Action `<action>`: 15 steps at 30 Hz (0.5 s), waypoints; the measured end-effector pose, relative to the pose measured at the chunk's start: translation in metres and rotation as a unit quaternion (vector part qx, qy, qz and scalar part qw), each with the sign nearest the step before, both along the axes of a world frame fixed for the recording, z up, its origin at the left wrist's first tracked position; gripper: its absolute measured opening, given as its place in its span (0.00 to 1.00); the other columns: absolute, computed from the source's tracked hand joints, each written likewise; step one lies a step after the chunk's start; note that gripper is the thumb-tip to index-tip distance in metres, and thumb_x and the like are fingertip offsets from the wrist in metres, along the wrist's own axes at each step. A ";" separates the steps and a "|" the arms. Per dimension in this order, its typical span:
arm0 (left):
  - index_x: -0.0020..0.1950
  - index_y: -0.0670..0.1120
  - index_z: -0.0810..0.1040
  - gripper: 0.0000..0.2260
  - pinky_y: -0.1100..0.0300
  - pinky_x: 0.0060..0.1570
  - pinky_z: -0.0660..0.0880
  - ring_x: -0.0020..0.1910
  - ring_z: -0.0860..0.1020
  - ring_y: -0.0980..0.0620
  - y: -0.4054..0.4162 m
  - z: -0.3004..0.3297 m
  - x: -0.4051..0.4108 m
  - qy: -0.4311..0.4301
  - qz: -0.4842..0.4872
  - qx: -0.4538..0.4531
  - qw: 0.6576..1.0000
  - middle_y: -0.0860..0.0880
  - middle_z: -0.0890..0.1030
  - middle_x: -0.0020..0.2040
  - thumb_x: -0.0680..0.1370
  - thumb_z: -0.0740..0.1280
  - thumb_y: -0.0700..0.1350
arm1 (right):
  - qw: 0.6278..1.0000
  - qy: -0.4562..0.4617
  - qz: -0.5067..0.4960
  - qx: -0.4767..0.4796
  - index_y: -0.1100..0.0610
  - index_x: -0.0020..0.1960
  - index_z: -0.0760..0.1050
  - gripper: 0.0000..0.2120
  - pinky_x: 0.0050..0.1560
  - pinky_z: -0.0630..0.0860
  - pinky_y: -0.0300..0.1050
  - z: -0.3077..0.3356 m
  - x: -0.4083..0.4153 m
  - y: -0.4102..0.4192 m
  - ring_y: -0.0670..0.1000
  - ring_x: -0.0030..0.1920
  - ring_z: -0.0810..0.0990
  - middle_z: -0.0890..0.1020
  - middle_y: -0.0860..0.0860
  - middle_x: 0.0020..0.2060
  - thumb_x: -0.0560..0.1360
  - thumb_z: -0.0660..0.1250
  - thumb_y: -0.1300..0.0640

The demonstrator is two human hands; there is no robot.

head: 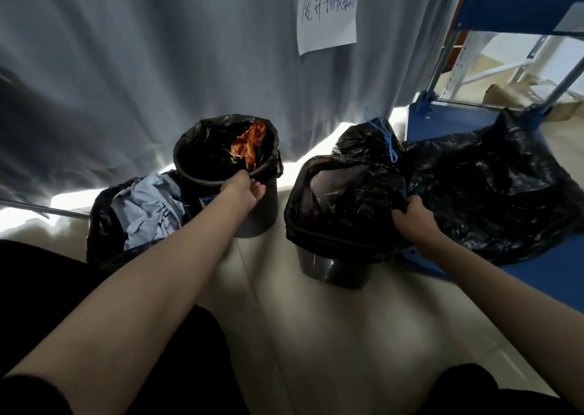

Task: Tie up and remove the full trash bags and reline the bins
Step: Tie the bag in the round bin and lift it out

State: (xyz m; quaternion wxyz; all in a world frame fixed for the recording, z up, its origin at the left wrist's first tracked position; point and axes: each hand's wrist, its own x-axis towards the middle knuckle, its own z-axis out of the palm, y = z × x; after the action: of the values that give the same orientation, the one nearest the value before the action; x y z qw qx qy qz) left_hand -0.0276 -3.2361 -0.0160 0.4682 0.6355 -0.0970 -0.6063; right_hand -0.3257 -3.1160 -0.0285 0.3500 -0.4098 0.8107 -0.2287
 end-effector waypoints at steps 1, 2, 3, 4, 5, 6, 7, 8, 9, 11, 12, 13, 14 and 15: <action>0.46 0.39 0.73 0.11 0.59 0.47 0.78 0.38 0.76 0.49 -0.002 -0.001 0.000 0.011 0.017 0.000 1.000 0.44 0.75 0.42 0.82 0.60 0.46 | 1.000 -0.002 -0.002 -0.005 0.59 0.66 0.62 0.17 0.54 0.77 0.61 -0.001 0.000 0.000 0.59 0.49 0.73 0.71 0.59 0.54 0.80 0.59 0.55; 0.49 0.39 0.73 0.10 0.58 0.49 0.79 0.40 0.76 0.49 -0.003 -0.001 0.001 0.017 0.029 -0.002 0.999 0.44 0.75 0.43 0.82 0.60 0.46 | 1.000 -0.004 -0.003 -0.009 0.59 0.66 0.62 0.17 0.54 0.78 0.61 -0.001 -0.001 0.000 0.58 0.49 0.73 0.70 0.58 0.54 0.80 0.60 0.55; 0.53 0.39 0.74 0.10 0.57 0.50 0.79 0.43 0.77 0.48 -0.003 -0.002 0.001 0.016 0.036 -0.004 0.999 0.44 0.76 0.45 0.82 0.60 0.45 | 1.000 -0.005 -0.003 -0.011 0.59 0.66 0.62 0.17 0.54 0.78 0.61 -0.002 -0.001 -0.001 0.58 0.49 0.72 0.70 0.58 0.54 0.80 0.60 0.55; 0.56 0.40 0.74 0.10 0.56 0.51 0.79 0.46 0.78 0.47 -0.004 -0.002 0.000 0.014 0.040 -0.007 0.999 0.45 0.76 0.45 0.82 0.60 0.45 | 1.000 -0.005 -0.003 -0.012 0.59 0.66 0.62 0.17 0.55 0.78 0.61 -0.002 -0.001 -0.001 0.58 0.48 0.72 0.70 0.57 0.53 0.80 0.60 0.55; 0.58 0.40 0.74 0.10 0.55 0.53 0.79 0.49 0.78 0.46 -0.004 -0.002 0.000 0.011 0.047 -0.010 0.999 0.45 0.76 0.45 0.82 0.60 0.45 | 1.000 -0.006 -0.003 -0.013 0.60 0.66 0.62 0.17 0.54 0.78 0.60 -0.002 -0.001 -0.002 0.57 0.48 0.72 0.70 0.57 0.52 0.80 0.60 0.55; 0.60 0.40 0.74 0.11 0.54 0.54 0.79 0.49 0.77 0.46 -0.005 -0.001 0.000 0.010 0.055 -0.012 0.998 0.45 0.76 0.43 0.82 0.61 0.44 | 1.000 -0.009 -0.003 -0.016 0.60 0.67 0.62 0.18 0.54 0.77 0.59 -0.002 -0.002 -0.002 0.57 0.48 0.72 0.71 0.57 0.52 0.80 0.60 0.55; 0.60 0.40 0.74 0.11 0.54 0.54 0.79 0.49 0.77 0.46 -0.006 -0.001 -0.001 0.007 0.064 -0.014 0.998 0.45 0.75 0.41 0.81 0.61 0.44 | 1.000 -0.011 -0.003 -0.019 0.60 0.67 0.62 0.18 0.53 0.77 0.58 -0.003 -0.002 -0.003 0.57 0.49 0.73 0.71 0.58 0.54 0.80 0.60 0.55; 0.61 0.40 0.74 0.12 0.54 0.55 0.79 0.48 0.77 0.46 -0.007 0.000 0.000 0.005 0.072 -0.015 0.997 0.46 0.75 0.39 0.81 0.61 0.44 | 1.000 -0.013 -0.004 -0.022 0.60 0.68 0.61 0.19 0.52 0.76 0.57 -0.004 -0.003 -0.003 0.57 0.50 0.73 0.72 0.59 0.55 0.80 0.60 0.55; 0.62 0.40 0.74 0.12 0.55 0.55 0.79 0.47 0.76 0.47 -0.007 0.000 0.000 0.003 0.076 -0.016 0.997 0.46 0.74 0.38 0.81 0.61 0.44 | 1.000 -0.016 -0.009 -0.025 0.60 0.69 0.61 0.19 0.52 0.75 0.56 -0.005 -0.003 -0.003 0.57 0.50 0.73 0.72 0.59 0.56 0.80 0.60 0.55; 0.63 0.40 0.75 0.14 0.56 0.54 0.79 0.46 0.76 0.49 -0.008 -0.002 0.003 -0.002 0.077 -0.014 0.997 0.47 0.74 0.37 0.80 0.61 0.44 | 0.999 -0.025 -0.025 -0.027 0.59 0.70 0.61 0.20 0.53 0.76 0.56 -0.007 -0.004 -0.003 0.57 0.50 0.73 0.72 0.57 0.54 0.80 0.60 0.55; 0.63 0.41 0.75 0.14 0.57 0.54 0.80 0.46 0.77 0.50 -0.008 -0.004 0.005 -0.005 0.077 -0.011 0.997 0.47 0.74 0.37 0.80 0.62 0.44 | 0.999 -0.030 -0.034 -0.027 0.59 0.70 0.61 0.20 0.54 0.76 0.57 -0.008 -0.005 -0.004 0.57 0.50 0.73 0.71 0.57 0.53 0.80 0.60 0.55; 0.63 0.41 0.75 0.14 0.57 0.53 0.80 0.46 0.77 0.50 -0.006 -0.005 0.007 -0.007 0.077 -0.010 0.997 0.47 0.74 0.37 0.80 0.62 0.44 | 0.998 -0.033 -0.043 -0.026 0.59 0.70 0.61 0.20 0.55 0.77 0.58 -0.008 -0.005 -0.005 0.57 0.50 0.74 0.71 0.57 0.53 0.80 0.59 0.56; 0.62 0.41 0.75 0.13 0.57 0.52 0.80 0.45 0.77 0.51 -0.003 -0.007 0.009 -0.008 0.077 -0.008 0.997 0.47 0.74 0.37 0.80 0.62 0.44 | 0.998 -0.037 -0.051 -0.025 0.59 0.69 0.61 0.20 0.56 0.77 0.59 -0.008 -0.004 -0.006 0.58 0.50 0.74 0.72 0.58 0.54 0.80 0.59 0.56; 0.62 0.41 0.75 0.13 0.57 0.50 0.81 0.43 0.77 0.51 0.001 -0.009 0.010 -0.009 0.074 -0.007 0.997 0.47 0.74 0.36 0.80 0.62 0.44 | 0.997 -0.039 -0.058 -0.023 0.59 0.68 0.62 0.19 0.55 0.77 0.59 -0.008 -0.003 -0.009 0.58 0.50 0.74 0.73 0.59 0.56 0.80 0.59 0.56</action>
State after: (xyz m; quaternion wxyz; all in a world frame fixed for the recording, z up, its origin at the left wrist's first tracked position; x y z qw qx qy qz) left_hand -0.0174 -3.2349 -0.0251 0.5149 0.6433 -0.0581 -0.5636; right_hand -0.3284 -3.1247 -0.0363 0.3579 -0.3606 0.8134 -0.2832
